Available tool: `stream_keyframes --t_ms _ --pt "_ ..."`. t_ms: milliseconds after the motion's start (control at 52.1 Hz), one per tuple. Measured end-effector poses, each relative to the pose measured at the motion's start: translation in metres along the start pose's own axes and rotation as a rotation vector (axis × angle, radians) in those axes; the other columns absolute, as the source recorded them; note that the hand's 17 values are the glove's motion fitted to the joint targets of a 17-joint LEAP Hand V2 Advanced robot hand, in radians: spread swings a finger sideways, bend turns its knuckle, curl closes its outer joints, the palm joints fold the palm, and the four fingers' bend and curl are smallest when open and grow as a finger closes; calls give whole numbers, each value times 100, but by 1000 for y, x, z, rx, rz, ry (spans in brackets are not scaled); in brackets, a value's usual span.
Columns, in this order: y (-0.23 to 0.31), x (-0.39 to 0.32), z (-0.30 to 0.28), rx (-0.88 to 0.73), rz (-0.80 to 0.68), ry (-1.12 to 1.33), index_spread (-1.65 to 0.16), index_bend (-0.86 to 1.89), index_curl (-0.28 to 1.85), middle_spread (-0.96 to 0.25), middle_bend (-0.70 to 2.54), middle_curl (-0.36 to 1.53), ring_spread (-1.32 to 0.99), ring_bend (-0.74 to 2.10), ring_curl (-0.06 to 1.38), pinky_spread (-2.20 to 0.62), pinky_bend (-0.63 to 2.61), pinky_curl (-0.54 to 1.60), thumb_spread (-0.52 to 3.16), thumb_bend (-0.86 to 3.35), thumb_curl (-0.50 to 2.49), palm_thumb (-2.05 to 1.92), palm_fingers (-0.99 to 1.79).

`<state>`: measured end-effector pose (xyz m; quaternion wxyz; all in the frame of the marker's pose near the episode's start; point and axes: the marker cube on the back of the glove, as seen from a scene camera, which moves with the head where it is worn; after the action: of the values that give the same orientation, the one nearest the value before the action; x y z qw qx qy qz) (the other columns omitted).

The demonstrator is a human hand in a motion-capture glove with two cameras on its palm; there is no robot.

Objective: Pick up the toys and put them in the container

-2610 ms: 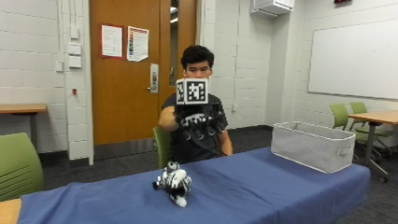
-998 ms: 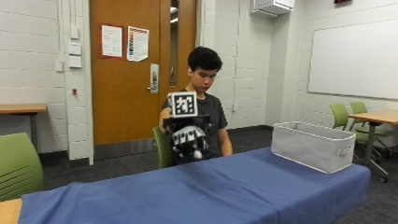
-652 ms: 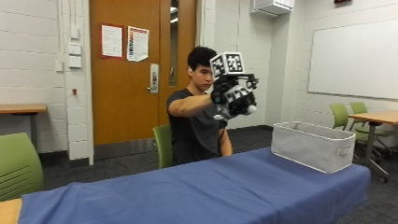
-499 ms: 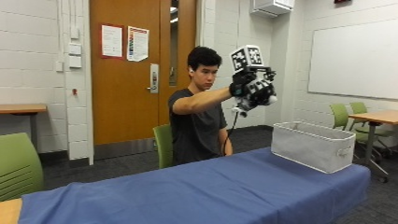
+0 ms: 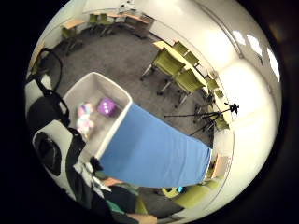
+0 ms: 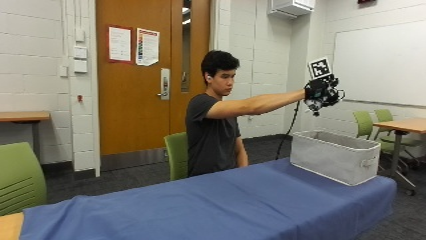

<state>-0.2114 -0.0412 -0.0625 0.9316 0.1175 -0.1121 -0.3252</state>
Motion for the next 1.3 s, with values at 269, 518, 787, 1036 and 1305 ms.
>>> stream_keyframes --t_ms 269,518,787,1036,1305 --pt "-15 -13 51 -66 -2 18 -25 54 74 -30 84 66 -43 109 54 -46 93 45 34 13 109 52 115" --pt "-9 13 72 -275 289 139 -32 6 60 -10 38 52 -20 69 46 -26 106 49 80 -16 80 -14 -24" --pt "42 -9 49 -229 173 179 -32 13 45 -4 24 45 -12 45 30 -13 90 38 92 -14 49 -18 -12" --pt "135 97 30 -217 450 357 -28 16 43 -5 23 44 -18 40 29 -12 79 33 98 -12 32 -17 -2" --pt "212 156 34 -235 558 305 -24 18 43 -6 22 44 -22 35 29 -14 75 32 101 -11 21 -16 1"
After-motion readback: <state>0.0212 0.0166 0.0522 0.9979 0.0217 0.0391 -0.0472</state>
